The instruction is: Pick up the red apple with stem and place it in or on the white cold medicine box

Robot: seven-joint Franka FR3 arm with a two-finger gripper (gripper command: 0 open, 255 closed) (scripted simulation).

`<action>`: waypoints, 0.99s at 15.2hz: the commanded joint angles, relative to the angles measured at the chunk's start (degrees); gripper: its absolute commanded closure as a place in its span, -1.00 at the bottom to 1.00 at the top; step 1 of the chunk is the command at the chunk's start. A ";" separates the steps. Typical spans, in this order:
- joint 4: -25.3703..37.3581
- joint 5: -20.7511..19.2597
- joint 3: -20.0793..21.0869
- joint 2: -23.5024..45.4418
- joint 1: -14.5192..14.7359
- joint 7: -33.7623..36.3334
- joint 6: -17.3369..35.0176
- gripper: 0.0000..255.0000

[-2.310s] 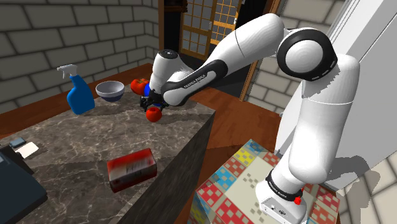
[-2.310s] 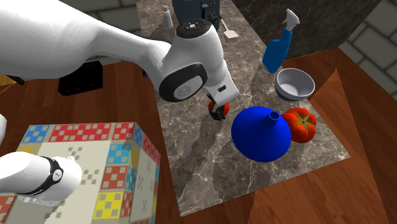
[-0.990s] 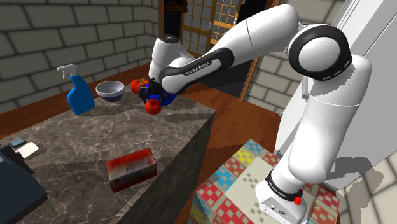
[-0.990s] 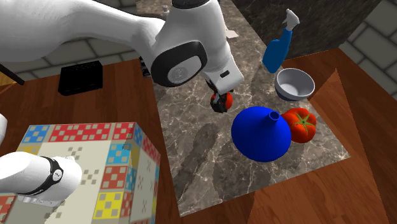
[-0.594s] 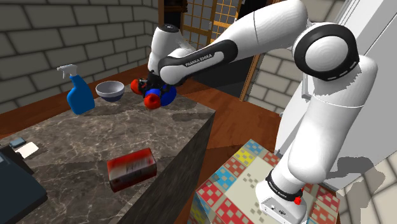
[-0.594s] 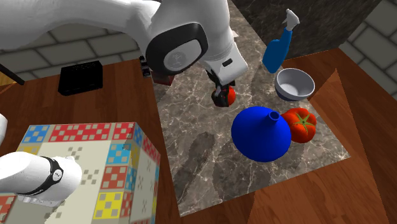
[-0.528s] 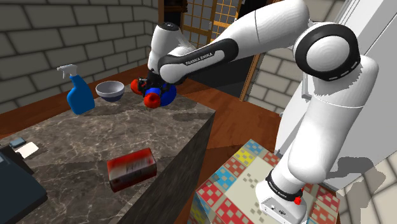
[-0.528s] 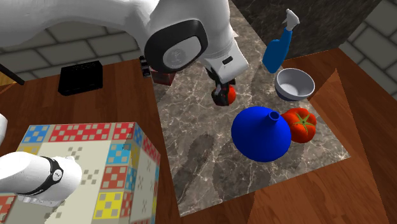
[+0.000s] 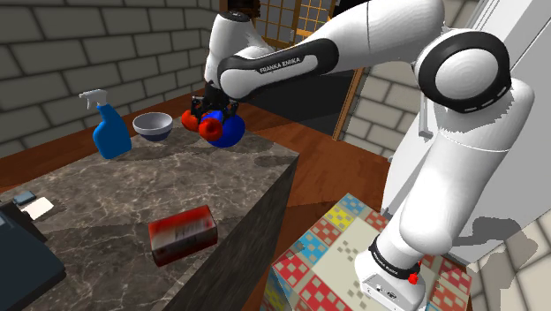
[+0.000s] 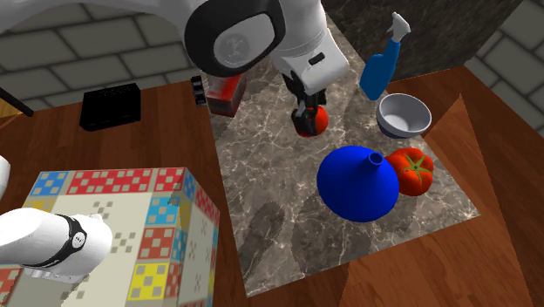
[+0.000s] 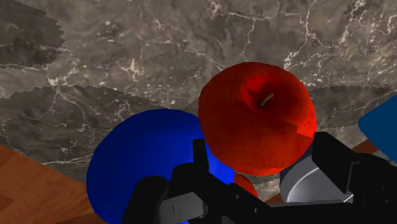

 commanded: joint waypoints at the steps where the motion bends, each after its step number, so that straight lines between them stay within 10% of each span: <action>1: 1.08 0.32 0.07 -0.41 -0.03 -0.31 -1.49 1.00; 15: -7.59 -1.43 6.50 -10.19 7.22 14.67 -3.97 1.00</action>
